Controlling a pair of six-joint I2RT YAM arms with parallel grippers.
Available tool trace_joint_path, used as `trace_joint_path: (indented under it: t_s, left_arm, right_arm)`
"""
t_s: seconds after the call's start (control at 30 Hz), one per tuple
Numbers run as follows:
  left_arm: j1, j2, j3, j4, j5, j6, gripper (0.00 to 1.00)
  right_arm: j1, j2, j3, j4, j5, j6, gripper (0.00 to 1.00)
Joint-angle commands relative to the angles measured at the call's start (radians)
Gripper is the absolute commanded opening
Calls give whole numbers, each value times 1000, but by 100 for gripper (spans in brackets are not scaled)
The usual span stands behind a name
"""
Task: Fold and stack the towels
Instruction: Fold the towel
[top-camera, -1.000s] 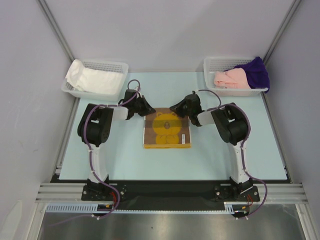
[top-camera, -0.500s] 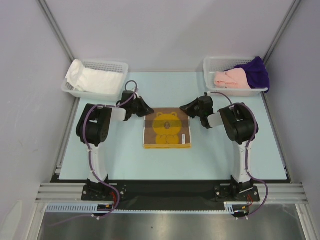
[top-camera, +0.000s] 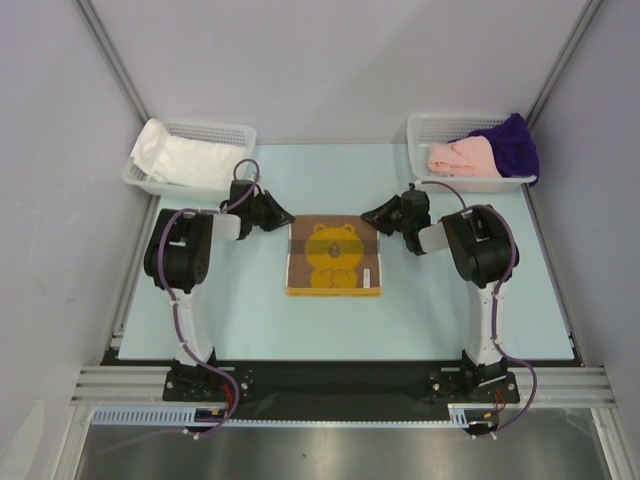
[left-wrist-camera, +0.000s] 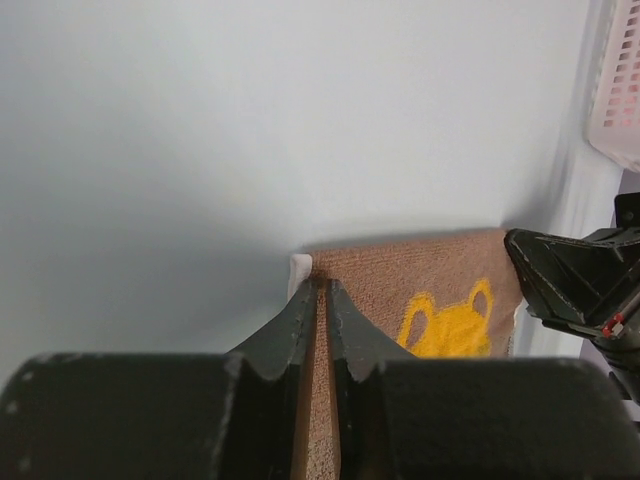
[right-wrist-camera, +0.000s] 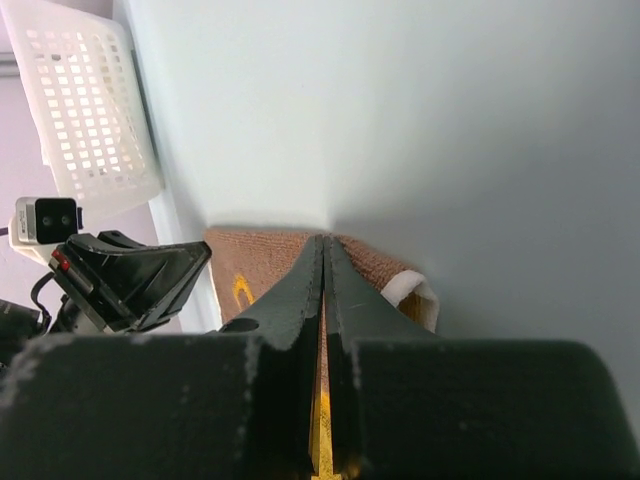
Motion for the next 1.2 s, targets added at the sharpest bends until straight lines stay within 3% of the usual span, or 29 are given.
trace_joint_path:
  t_s: [0.0, 0.3, 0.4, 0.5, 0.93, 1.17]
  left_arm:
    - [14, -35, 19, -47, -65, 32, 14]
    - [5, -102, 17, -27, -103, 77, 27]
    - [0, -120, 32, -41, -114, 103, 29]
    - [-13, -125, 48, -64, -134, 124, 30]
    - [-59, -75, 114, -191, -212, 195, 34]
    - [-67, -59, 125, -202, -212, 201, 35]
  right_arm:
    - [-19, 33, 6, -117, -4, -65, 0]
    - [-22, -39, 85, -175, -60, -134, 0]
    - [-24, -88, 124, -226, -47, -177, 8]
    - [-24, -128, 165, -290, -27, -221, 15]
    - [-19, -255, 224, -610, 114, -385, 21]
    - [-13, -198, 234, -682, 151, -454, 25]
